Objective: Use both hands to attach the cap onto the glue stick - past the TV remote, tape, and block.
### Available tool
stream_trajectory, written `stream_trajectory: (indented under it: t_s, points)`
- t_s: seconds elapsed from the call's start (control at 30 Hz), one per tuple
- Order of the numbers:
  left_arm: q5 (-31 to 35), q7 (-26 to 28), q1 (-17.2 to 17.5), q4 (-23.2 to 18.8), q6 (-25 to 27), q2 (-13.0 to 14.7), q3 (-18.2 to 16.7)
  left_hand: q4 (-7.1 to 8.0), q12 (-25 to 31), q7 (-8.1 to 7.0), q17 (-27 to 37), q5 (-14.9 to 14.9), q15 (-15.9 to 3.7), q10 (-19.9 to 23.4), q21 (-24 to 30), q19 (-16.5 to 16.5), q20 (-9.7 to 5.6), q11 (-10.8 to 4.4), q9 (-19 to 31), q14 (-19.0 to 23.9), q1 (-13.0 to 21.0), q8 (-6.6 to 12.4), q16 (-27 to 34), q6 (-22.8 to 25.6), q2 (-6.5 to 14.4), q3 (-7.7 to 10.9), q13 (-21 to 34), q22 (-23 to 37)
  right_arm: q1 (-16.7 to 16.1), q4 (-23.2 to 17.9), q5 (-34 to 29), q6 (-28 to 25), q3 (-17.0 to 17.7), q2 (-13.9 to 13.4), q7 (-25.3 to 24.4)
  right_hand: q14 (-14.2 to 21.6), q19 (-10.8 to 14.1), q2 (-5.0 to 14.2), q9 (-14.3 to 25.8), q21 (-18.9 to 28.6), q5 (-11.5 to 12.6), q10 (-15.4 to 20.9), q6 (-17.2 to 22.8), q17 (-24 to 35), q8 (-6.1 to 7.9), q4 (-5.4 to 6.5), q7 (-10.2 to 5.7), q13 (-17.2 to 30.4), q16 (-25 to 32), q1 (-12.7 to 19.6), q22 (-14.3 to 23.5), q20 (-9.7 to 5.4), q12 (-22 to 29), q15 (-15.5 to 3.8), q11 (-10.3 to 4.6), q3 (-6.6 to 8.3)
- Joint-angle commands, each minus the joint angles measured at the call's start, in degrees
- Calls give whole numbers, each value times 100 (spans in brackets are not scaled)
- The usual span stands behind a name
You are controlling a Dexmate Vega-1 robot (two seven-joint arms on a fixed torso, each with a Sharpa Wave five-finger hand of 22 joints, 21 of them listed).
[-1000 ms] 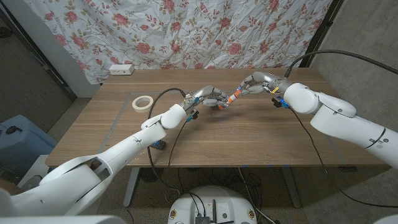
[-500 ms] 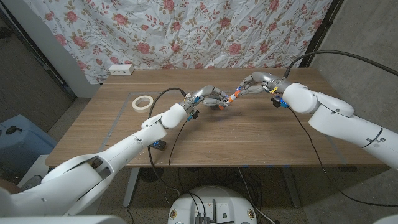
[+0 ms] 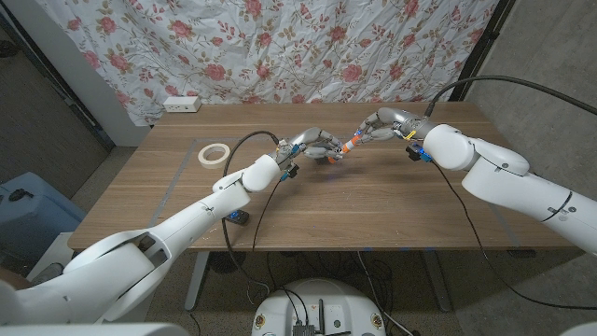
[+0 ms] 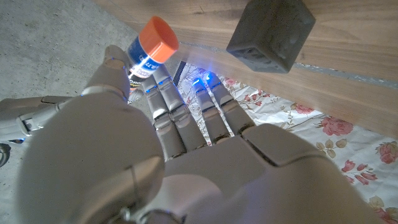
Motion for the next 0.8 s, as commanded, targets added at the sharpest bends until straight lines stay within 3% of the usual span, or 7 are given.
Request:
stream_trajectory:
  t_s: [0.03, 0.8]
  points:
    - [12, 42, -11, 29, -20, -26, 13, 32, 29, 76, -1, 27, -687, 45, -20, 37, -3, 11, 104, 58, 76, 66, -12, 166, 157, 78, 13, 24, -26, -35, -29, -55, -1, 18, -46, -39, 35, 52, 31, 8, -24, -12, 44, 7, -6, -4, -7, 30, 41, 15, 14, 17, 13, -762, -2, -51]
    - [-3, 28, -9, 46, -26, -20, 17, 34, 27, 88, 0, 26, -686, 44, -26, 37, -2, 12, 103, 61, 68, 63, -11, 163, 154, 80, 13, 24, -55, -75, -7, -196, 12, 59, -146, -35, 39, 64, 34, 7, -27, -12, 66, 2, -30, -11, -7, 37, 42, 26, 15, 25, 9, -764, -3, -72]
